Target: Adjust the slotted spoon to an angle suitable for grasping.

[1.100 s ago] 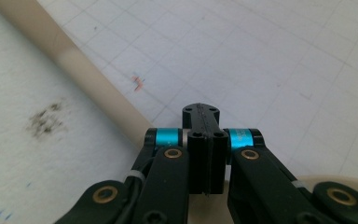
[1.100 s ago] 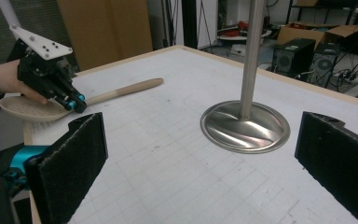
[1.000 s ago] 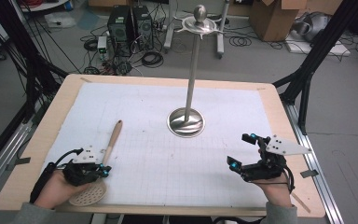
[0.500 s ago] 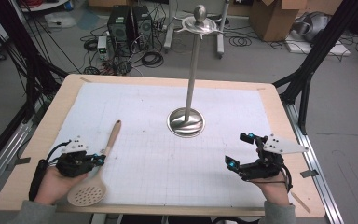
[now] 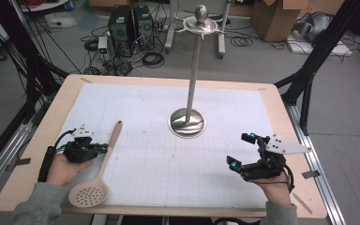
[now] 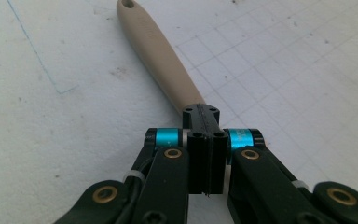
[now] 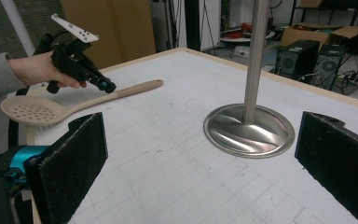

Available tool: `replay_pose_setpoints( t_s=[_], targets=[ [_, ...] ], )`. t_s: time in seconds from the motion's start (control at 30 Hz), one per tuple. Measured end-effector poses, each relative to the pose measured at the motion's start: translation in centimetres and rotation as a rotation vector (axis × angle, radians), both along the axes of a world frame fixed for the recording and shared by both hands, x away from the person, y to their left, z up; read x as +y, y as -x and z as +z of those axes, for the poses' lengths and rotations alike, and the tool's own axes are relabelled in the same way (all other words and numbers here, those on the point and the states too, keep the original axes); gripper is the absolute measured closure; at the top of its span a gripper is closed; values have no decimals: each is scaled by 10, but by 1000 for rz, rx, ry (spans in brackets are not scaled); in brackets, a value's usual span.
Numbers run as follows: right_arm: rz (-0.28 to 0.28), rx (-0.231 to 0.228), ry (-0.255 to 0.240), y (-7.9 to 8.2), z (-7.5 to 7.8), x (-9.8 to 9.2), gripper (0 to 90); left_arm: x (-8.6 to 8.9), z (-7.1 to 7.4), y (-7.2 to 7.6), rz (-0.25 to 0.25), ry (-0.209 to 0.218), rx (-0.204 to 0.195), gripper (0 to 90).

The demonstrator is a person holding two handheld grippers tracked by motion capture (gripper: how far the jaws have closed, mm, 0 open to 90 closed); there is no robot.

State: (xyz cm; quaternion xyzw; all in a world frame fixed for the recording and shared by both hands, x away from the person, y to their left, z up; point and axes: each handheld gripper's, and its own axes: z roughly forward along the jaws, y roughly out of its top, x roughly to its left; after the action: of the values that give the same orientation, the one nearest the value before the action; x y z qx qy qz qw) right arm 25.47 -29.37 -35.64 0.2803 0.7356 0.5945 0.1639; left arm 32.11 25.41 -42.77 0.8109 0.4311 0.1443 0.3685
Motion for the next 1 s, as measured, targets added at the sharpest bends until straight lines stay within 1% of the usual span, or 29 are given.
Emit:
replay_pose_setpoints(
  t_s=[0.03,0.1,0.2,0.3,0.33,0.43,0.5,0.57,0.6,0.7,0.73,0.8,0.87,0.93,1.0],
  targets=[
    [1,0,1,0,0,0,11,0,-1,-2,0,-6,6,896],
    [0,3,-1,1,0,0,11,0,-2,-5,9,4,18,896],
    [1,-4,1,1,1,0,11,-4,-2,-8,-5,9,28,896],
    [-1,-6,0,1,1,-1,11,-12,-2,-11,-32,-18,35,896],
    [-3,0,-1,1,1,-1,11,-15,-1,-12,-44,-30,39,895],
    [-3,-9,1,1,0,-2,11,-24,0,-14,-73,-59,42,896],
    [-4,-3,-1,2,1,-2,11,-30,0,-14,-89,-62,42,896],
    [-3,-10,-1,2,1,-3,11,-35,-1,-14,-105,-59,38,896],
    [-4,-9,-1,2,1,-3,11,-36,-1,-14,-119,-62,43,896],
    [-6,-7,1,3,1,-4,11,-43,-1,-13,-142,-68,40,895],
    [-6,-11,2,2,0,-4,11,-45,-1,-13,-150,-73,38,895],
    [-5,-4,1,2,0,-3,11,-51,0,-12,-171,-85,40,895],
    [-7,-3,1,2,0,-3,11,-57,0,-12,-204,-102,39,896],
    [-5,2,2,2,0,-3,11,-64,-1,-11,-222,-114,40,895],
    [-5,3,2,2,0,-3,11,-69,-1,-10,-246,-119,30,895]
  ],
)
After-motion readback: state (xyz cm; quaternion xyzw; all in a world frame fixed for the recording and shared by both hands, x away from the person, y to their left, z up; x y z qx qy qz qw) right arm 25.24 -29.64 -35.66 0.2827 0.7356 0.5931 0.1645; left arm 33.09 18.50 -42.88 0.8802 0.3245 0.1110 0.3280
